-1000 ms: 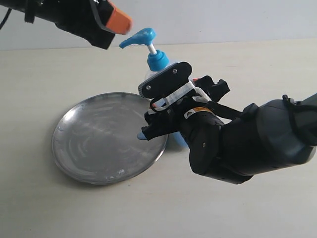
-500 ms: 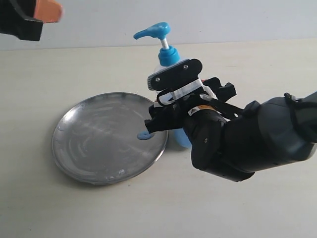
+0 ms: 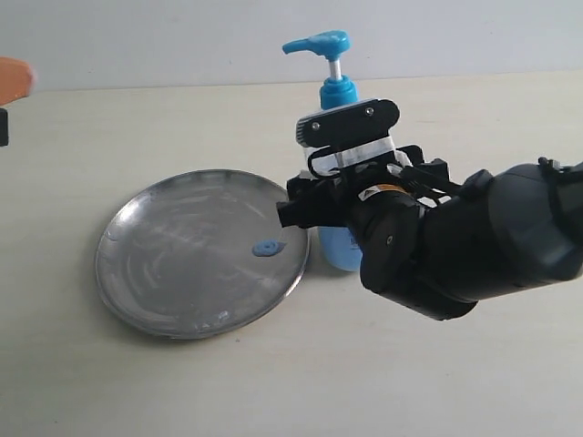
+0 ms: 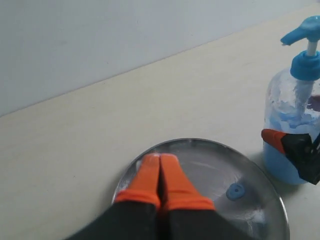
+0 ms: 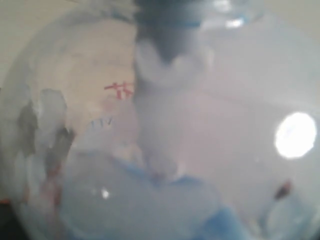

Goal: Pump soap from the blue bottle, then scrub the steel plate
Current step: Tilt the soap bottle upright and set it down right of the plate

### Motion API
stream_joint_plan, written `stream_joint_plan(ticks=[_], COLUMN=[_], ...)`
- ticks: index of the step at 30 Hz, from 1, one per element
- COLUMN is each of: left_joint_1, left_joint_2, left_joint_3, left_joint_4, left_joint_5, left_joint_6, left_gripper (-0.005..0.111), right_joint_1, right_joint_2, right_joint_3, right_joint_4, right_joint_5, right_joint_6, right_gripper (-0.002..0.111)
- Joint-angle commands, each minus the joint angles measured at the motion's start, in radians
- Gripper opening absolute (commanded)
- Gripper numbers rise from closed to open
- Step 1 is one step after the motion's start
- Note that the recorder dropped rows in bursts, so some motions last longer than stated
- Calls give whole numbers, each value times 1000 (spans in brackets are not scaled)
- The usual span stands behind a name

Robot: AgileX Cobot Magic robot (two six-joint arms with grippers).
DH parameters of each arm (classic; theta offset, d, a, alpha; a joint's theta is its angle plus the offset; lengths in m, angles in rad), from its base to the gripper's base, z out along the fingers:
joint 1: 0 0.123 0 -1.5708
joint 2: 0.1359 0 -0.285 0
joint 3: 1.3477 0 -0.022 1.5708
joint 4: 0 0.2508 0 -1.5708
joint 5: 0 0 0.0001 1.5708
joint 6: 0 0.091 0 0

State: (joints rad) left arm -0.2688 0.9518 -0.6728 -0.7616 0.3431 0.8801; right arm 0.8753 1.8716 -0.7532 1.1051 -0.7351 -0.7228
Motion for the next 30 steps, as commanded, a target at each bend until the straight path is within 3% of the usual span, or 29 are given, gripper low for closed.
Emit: stream_joint_plan(ticks=[1,12,20,30], left_joint_1=[4,4,4,4], left_joint_2=[-48,-112,-125,-125], left_joint_3=[46,98,98,98], left_joint_4=[-19,-27,-29,-41], left_joint_5=[-16,-21,-25,-25], left_joint_6=[-21,-25,-25,-25], left_gripper=[0,0,0,0], right_joint_1=[-3,-109,-185,-226], right_joint_2=[-1,-71,-90,-78], right_joint_3=[5,39,133,133], right_joint_4=[66,69,-253,-361], right_joint_5=[60,50,3,-26], right_joint_6=[15,82,406,416], right_gripper=[0,0,0,0])
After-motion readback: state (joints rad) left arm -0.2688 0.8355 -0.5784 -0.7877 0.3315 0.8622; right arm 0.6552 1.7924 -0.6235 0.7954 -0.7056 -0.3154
